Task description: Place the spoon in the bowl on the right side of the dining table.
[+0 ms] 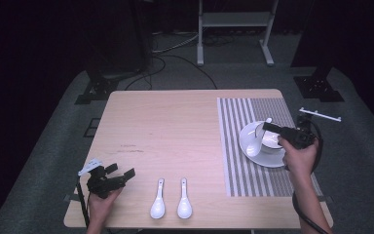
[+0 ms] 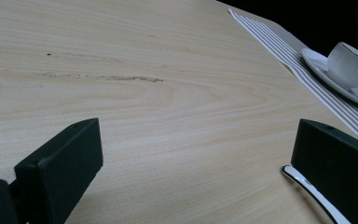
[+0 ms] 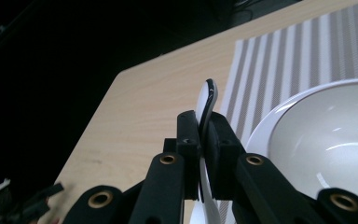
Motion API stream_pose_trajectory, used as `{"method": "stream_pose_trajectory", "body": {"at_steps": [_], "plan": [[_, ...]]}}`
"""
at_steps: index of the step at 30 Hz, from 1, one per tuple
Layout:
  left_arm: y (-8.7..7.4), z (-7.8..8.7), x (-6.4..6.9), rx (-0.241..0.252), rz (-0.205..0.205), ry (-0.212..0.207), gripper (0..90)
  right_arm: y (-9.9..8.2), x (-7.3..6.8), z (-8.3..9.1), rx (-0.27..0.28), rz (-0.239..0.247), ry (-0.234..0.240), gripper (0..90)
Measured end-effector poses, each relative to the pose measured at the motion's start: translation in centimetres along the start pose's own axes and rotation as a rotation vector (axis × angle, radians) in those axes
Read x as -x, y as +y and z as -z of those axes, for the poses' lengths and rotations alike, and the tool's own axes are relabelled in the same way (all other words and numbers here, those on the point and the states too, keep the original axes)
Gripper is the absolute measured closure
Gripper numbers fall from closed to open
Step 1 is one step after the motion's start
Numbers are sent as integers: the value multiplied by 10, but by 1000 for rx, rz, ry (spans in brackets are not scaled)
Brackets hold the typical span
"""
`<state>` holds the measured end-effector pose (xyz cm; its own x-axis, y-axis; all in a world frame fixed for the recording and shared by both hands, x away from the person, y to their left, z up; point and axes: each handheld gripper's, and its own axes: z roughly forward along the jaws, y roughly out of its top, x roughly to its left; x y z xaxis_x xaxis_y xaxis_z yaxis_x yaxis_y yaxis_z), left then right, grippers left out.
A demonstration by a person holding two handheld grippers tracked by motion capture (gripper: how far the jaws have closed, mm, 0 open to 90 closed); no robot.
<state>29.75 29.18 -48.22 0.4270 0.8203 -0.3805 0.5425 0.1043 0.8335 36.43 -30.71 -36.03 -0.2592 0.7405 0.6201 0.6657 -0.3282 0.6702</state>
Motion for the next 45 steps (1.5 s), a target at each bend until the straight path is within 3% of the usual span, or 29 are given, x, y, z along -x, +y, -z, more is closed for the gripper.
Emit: {"method": "stream_pose_trajectory", "body": {"at_steps": [7, 12, 17, 32, 38, 45], "plan": [[0, 0, 0, 2, 1, -1, 6, 16, 15, 2, 57, -53, -50, 848], [0, 0, 0, 2, 1, -2, 6, 22, 24, 4, 93, -85, -50, 847], [0, 0, 0, 1, 0, 0, 6, 27, 31, 4, 119, -104, -79, 847], [0, 0, 0, 3, 2, -2, 6, 27, 59, 3, 185, -180, -173, 847], [0, 0, 0, 2, 1, 0, 6, 21, 73, 6, 202, -221, -193, 846], [0, 0, 0, 2, 1, 0, 6, 17, 81, 6, 209, -234, -205, 846]]}}
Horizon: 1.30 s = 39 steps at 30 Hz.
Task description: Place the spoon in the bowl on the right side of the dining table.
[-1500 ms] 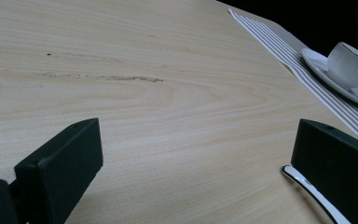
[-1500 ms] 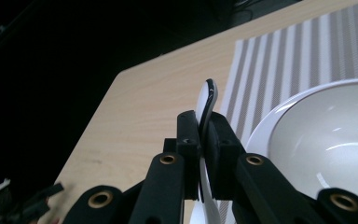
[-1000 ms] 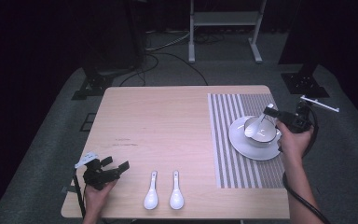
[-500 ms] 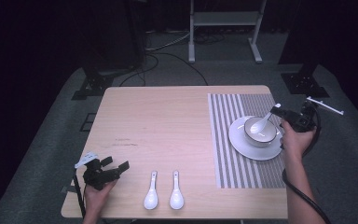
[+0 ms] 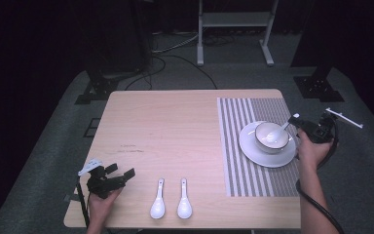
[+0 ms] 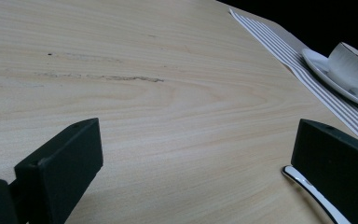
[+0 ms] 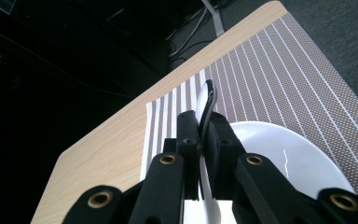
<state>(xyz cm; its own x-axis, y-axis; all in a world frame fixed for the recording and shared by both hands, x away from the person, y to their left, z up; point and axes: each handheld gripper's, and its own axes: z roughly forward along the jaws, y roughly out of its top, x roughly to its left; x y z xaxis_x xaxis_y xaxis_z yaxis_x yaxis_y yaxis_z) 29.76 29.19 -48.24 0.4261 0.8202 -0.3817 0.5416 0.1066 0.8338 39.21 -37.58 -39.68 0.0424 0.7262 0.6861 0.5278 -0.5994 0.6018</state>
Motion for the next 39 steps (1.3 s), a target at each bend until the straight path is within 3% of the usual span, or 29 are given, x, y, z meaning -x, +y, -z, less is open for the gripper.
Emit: {"method": "stream_pose_trajectory", "body": {"at_steps": [13, 25, 39], "plan": [[0, 0, 0, 1, 0, -2, 6, -10, 5, -11, -33, 8, -11, 844], [0, 0, 0, 0, -1, -1, 6, -17, 20, -14, -52, -9, -20, 837], [0, 0, 0, 0, -1, 0, 6, -17, 28, -11, -67, 24, -45, 693]]}}
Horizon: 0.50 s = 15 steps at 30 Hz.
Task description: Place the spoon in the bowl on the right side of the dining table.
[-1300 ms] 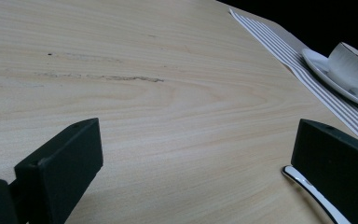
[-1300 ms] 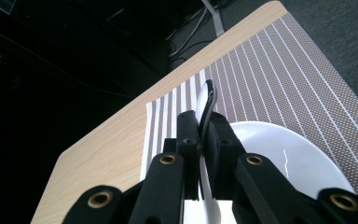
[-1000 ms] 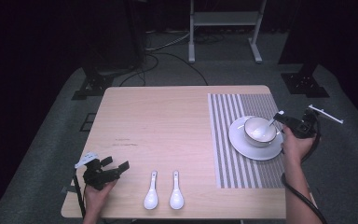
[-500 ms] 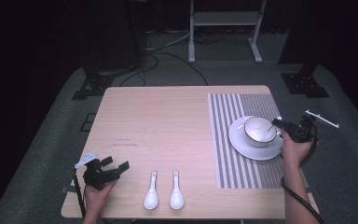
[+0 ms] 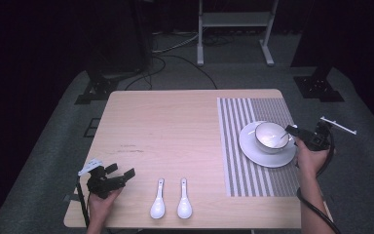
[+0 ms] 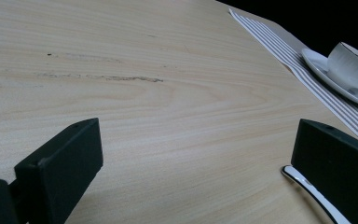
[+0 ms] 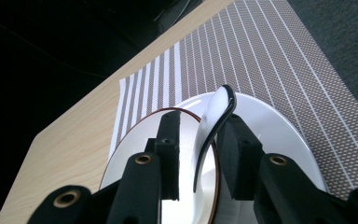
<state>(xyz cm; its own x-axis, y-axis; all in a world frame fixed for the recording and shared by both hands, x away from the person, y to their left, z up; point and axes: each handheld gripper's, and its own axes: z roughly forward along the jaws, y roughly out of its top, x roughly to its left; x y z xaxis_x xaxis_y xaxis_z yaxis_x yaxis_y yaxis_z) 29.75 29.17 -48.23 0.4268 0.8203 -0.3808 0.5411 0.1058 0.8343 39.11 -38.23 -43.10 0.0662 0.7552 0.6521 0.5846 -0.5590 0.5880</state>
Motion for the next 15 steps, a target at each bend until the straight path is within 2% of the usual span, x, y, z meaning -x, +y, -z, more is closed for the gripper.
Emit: {"method": "stream_pose_trajectory", "body": {"at_steps": [9, 15], "plan": [[0, 0, 0, 0, 0, 1, 6, -3, 7, 1, -2, -14, 0, 653], [0, 0, 0, 0, 0, 1, 6, -6, 12, 2, 2, -29, 20, 641]]}}
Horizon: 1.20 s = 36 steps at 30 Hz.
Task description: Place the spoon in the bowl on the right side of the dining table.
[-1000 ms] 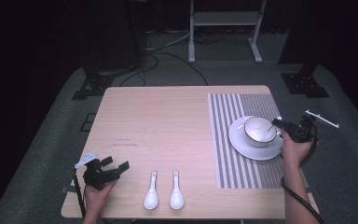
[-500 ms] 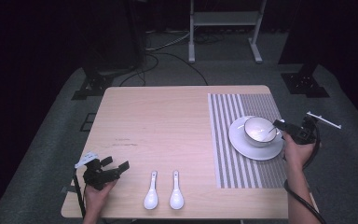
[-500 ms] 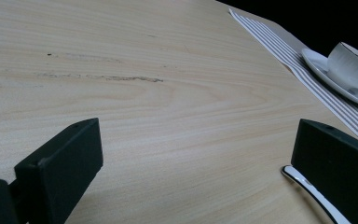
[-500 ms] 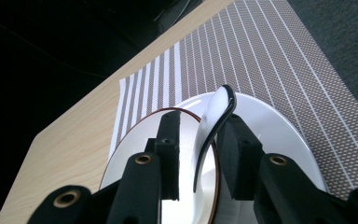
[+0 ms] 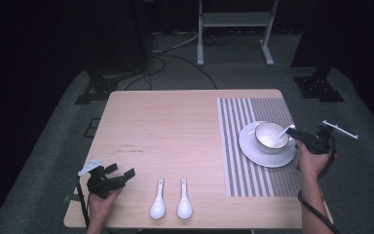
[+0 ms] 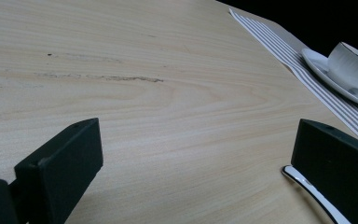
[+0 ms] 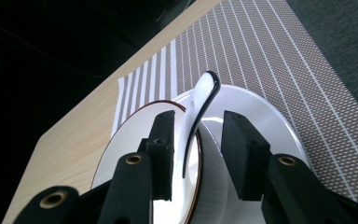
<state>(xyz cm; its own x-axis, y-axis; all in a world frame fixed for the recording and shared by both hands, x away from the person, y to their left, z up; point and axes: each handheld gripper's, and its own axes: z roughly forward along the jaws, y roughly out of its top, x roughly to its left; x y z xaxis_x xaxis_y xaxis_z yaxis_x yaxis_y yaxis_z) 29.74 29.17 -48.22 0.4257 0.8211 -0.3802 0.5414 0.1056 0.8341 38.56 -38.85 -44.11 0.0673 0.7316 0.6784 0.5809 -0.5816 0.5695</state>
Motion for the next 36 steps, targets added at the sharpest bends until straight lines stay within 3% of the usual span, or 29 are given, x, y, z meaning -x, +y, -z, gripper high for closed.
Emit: {"method": "stream_pose_trajectory", "body": {"at_steps": [36], "plan": [[0, -1, 0, 1, 11, 7, 6, -11, -1, 34, 31, 44, 172, 471]]}}
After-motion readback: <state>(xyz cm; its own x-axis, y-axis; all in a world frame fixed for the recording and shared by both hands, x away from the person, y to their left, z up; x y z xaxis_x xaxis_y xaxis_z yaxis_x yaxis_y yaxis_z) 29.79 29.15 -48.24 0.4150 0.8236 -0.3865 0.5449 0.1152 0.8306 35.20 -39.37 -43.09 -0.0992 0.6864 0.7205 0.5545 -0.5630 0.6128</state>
